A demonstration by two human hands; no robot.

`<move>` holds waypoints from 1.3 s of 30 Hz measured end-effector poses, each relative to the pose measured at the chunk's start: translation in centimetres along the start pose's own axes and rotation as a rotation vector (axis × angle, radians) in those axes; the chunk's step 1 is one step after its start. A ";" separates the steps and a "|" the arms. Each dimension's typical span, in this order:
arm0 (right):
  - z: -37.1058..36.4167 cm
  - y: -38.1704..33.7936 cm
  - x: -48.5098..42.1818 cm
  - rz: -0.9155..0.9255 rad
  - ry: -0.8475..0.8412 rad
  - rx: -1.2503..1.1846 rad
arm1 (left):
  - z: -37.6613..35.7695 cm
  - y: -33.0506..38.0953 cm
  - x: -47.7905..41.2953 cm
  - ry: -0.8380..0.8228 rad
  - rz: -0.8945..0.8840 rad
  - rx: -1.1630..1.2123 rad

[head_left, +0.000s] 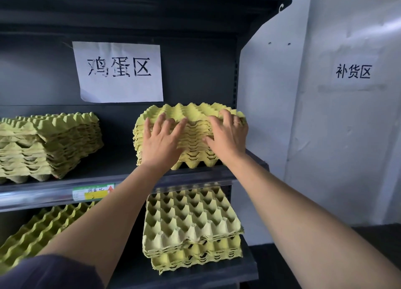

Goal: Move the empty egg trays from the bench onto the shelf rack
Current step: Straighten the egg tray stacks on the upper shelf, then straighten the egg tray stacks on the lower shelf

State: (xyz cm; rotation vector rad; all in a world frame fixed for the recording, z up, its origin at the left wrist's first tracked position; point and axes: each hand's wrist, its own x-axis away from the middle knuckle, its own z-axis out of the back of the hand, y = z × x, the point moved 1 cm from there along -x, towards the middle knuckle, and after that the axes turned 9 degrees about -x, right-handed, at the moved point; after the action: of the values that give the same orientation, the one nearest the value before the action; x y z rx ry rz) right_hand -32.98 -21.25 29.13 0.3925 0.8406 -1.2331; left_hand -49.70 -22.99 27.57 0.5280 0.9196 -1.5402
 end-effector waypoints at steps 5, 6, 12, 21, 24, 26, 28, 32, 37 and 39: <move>0.7 0.8 -0.1 0.062 -0.057 -0.057 | 0.7 0.7 -0.1 -0.037 0.059 0.020; 0.9 1.1 -0.1 0.076 -0.070 -0.066 | 1.0 0.9 -0.2 -0.038 0.074 0.040; 1.7 1.7 1.0 0.233 0.052 -0.125 | 4.0 2.9 0.0 0.021 0.090 0.062; -0.1 3.2 6.4 0.480 0.011 -0.270 | 3.0 5.0 5.7 0.057 -0.102 0.054; -0.6 3.5 7.9 0.521 -0.030 -0.314 | 2.4 5.1 7.9 0.072 -0.159 0.063; -0.9 3.2 9.0 0.526 -0.101 -0.342 | 2.0 5.3 9.3 0.033 -0.181 0.095; -1.6 2.8 10.1 0.507 -0.239 -0.348 | 1.2 5.6 10.8 -0.035 -0.221 0.110; -3.8 2.7 12.5 0.497 -0.459 -0.294 | -1.2 5.7 13.9 -0.190 -0.212 0.135; -7.4 2.4 15.3 0.415 -0.603 -0.273 | -4.1 4.8 17.9 -0.385 -0.144 0.200; -8.7 2.4 16.1 0.383 -0.661 -0.260 | -5.4 4.2 19.1 -0.441 -0.130 0.194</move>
State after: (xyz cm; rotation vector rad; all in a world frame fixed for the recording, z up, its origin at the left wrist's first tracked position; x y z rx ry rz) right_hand -32.30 -25.25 11.14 -0.0744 0.3229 -0.8006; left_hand -50.21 -30.21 8.61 0.2490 0.4756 -1.7821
